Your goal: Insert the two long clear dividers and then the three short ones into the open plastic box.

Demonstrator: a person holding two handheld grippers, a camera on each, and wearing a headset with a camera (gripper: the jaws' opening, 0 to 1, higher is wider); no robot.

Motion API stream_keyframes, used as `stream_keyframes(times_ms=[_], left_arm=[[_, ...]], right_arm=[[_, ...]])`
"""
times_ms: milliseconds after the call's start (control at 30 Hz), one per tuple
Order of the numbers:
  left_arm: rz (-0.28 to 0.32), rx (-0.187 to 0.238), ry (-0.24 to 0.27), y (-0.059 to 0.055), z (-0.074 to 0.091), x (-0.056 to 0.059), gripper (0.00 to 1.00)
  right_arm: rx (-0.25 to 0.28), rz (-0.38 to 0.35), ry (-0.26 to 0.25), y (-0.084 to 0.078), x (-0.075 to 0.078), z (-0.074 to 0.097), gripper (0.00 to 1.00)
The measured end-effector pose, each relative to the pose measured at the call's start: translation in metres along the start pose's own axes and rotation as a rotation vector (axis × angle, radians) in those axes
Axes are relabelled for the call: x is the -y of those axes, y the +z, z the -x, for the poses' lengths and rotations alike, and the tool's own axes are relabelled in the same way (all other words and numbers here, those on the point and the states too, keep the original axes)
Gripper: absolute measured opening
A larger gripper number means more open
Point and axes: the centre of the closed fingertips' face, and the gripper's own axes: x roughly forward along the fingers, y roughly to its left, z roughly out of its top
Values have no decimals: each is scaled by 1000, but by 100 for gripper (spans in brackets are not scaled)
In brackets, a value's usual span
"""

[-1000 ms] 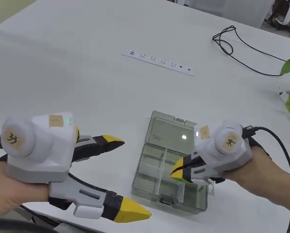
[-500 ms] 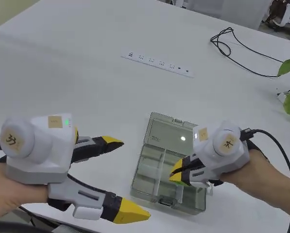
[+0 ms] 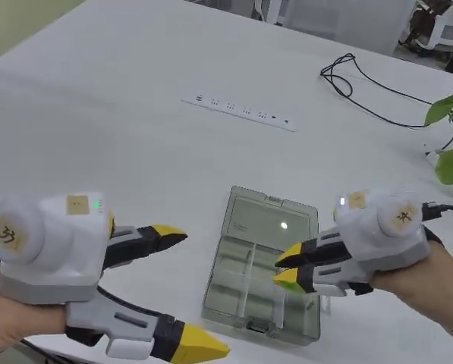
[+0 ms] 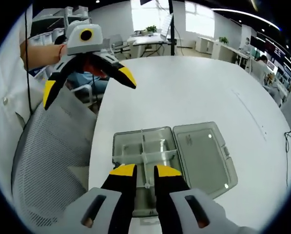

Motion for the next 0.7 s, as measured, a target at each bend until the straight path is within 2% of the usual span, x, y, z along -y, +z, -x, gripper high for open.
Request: stream_keyframes(times_ms=[167, 333, 500, 700], left_arm=[[-1, -5, 1, 0, 0, -1, 99], [-3, -8, 0, 1, -1, 0, 99], [-3, -8, -2, 2, -2, 2, 99], [-6, -9, -7, 2, -4, 4, 99]], right_arm=[[40, -35, -28, 0, 4, 22, 19], [68, -77, -51, -8, 7, 42, 23], [64, -94, -73, -20, 8, 59, 26], [29, -118, -94, -44, 9, 78, 30]])
